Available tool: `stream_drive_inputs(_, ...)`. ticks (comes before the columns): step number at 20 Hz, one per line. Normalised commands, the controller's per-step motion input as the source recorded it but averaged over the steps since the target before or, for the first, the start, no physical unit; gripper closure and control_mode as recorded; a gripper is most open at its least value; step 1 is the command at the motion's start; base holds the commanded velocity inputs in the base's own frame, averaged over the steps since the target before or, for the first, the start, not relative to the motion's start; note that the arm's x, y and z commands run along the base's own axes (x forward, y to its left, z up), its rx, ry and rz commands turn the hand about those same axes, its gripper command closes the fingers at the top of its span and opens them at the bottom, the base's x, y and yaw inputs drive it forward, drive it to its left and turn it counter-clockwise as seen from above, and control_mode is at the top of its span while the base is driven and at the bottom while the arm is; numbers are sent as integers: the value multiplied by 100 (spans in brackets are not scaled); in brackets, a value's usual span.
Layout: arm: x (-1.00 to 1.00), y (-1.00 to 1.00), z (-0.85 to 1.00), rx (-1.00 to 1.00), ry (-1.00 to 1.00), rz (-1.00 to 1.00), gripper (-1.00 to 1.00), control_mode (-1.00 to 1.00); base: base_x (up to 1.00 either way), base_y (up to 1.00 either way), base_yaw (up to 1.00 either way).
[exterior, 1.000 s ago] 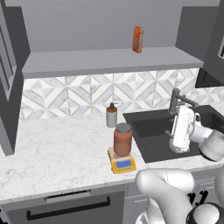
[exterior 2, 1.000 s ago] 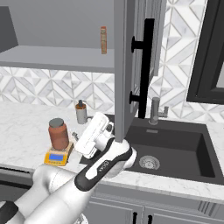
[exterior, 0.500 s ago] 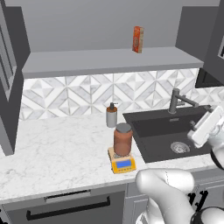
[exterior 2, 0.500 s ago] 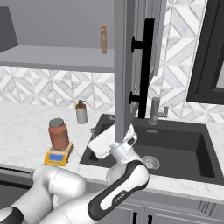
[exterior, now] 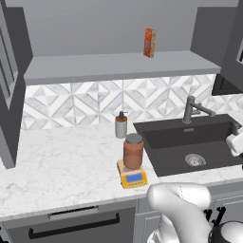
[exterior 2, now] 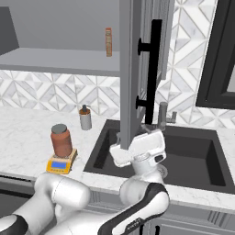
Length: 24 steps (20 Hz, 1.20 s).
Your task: Pick the honey bottle and place it on the digital scale for weighing, and close the cabinet.
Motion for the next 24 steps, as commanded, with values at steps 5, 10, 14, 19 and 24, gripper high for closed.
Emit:
stream_drive_inputs(5, -28, -78, 13, 10, 11, -3, -100, -100, 0, 0, 0)
stream_drive_inputs(10, 0, -82, -1, 5, 23, -1, -100, -100, 0, 0, 0)
stream_drive_inputs(14, -1, -83, 27, 10, 12, 0, -100, -100, 0, 0, 0)
stream_drive_inputs(19, 0, -29, 44, 3, 9, 0, -100, -100, 0, 0, 0)
stream_drive_inputs(24, 2, 11, 58, -5, -3, 0, -100, -100, 0, 0, 0)
